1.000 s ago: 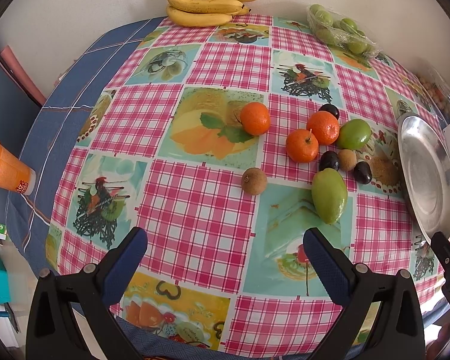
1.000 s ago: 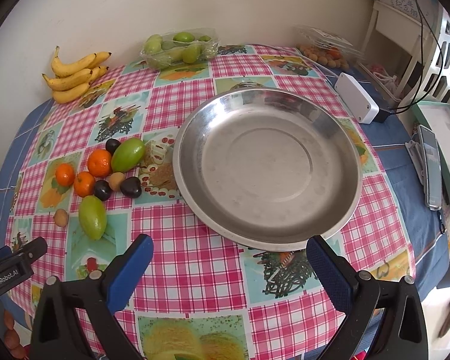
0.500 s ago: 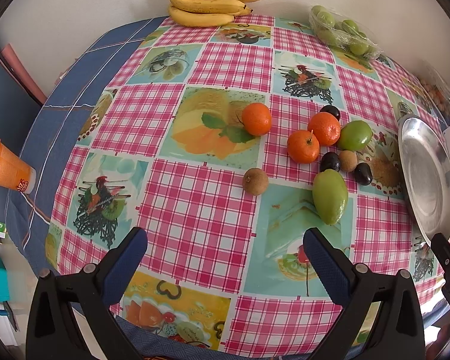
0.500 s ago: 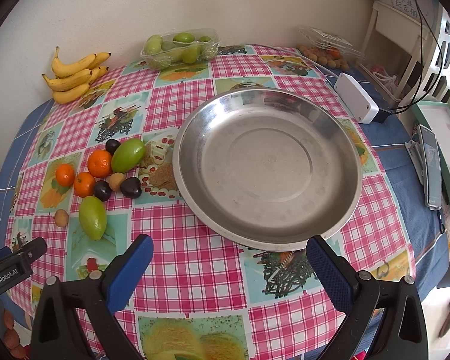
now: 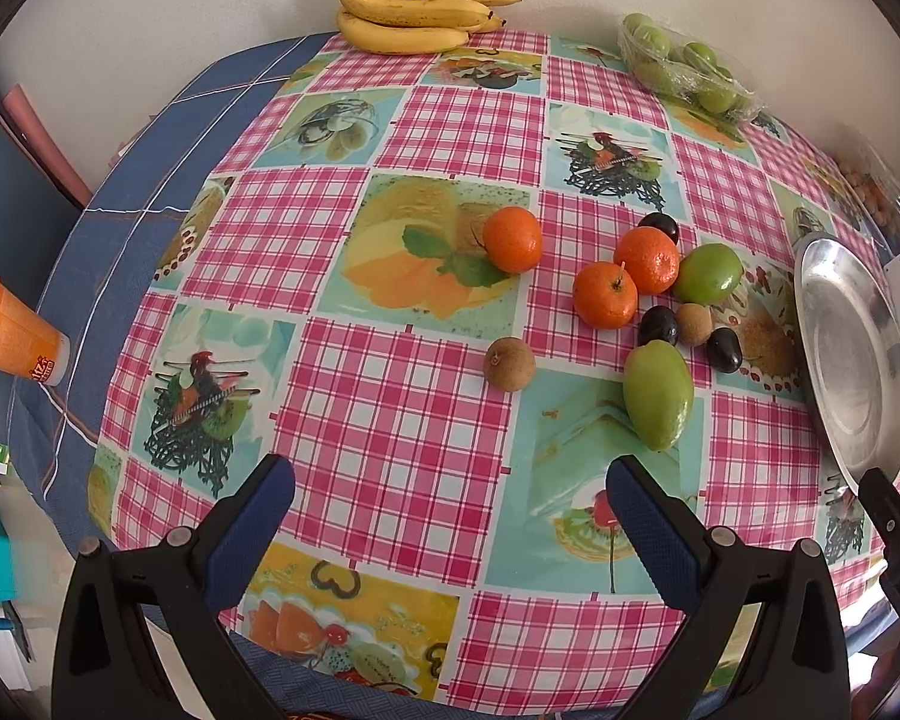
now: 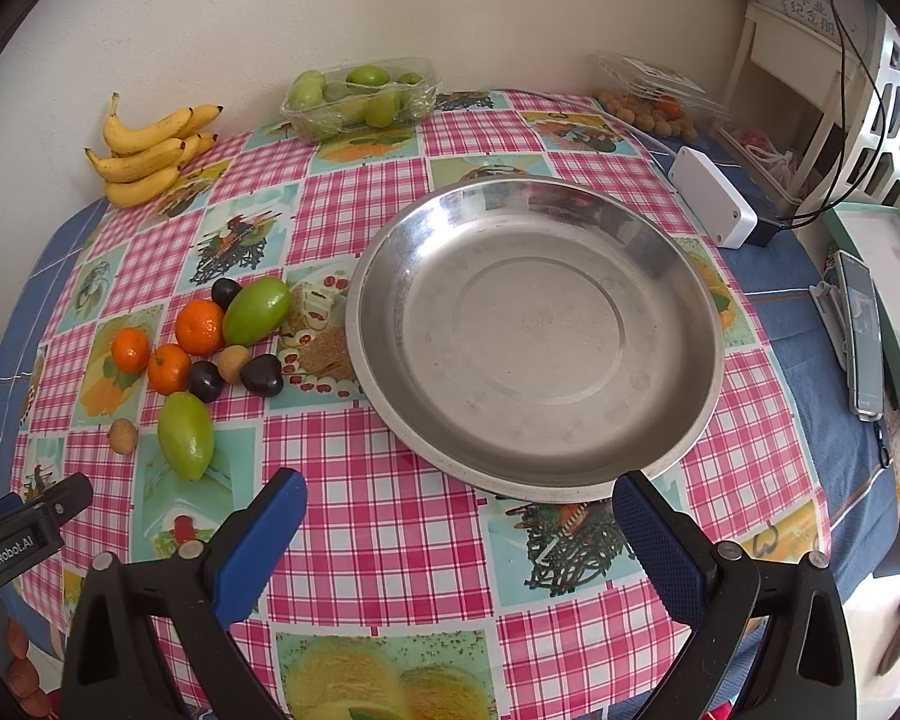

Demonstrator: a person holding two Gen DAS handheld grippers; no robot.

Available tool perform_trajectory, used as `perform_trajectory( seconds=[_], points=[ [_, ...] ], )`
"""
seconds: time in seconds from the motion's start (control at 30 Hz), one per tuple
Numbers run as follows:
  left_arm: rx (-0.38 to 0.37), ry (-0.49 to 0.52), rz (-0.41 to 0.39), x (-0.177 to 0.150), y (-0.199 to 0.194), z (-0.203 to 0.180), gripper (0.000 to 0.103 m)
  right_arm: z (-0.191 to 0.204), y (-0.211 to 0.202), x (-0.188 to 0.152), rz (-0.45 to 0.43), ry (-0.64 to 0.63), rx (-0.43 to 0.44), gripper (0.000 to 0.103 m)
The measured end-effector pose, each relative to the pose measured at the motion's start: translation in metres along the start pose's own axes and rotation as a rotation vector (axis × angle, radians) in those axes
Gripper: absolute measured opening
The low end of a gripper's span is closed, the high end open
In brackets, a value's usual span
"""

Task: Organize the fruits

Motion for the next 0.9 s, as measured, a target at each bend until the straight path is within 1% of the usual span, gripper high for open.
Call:
perform_trajectory(
  seconds=[0.43,0.6,0.67,0.7,0.8,0.9],
  points=[
    [-0.009,-0.004,-0.003,-0.001,-0.001,0.0,0.103,0.0,0.001,-0.001,0.004,-0.004,0.0,0.103],
    [-0.027,-0.038,-0.022,0.003,-0.002,0.004,0.103,0.008,0.004,-0.002,0.019,-0.027,0.019,0.103],
    [-0.026,-0.059,-0.045,0.006,-0.004,0.008,0.103,0.012,0.005,-0.003,0.024,-0.038,0.037,0.103],
    [-0.02,-0.068,-0.068,0.008,-0.005,0.01,0.103,0.014,0.005,-0.002,0.022,-0.037,0.054,0.103],
    [0.005,-0.101,-0.127,0.013,-0.008,0.018,0.103,0.019,0.005,-0.001,0.004,-0.009,0.108,0.103],
    [0.015,-0.148,-0.142,0.017,-0.007,0.028,0.103,0.023,0.007,0.002,-0.007,0.039,0.155,0.103]
  ],
)
Point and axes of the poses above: each gripper's, at about its wrist camera, not at the fingertips, and y roughly the way its jaws point, z to its left, x to its top, the point moved 4 cm from there along y, roughly the way its jaws point, and after that the axes turned 9 degrees about -z, right-handed, at the moved point
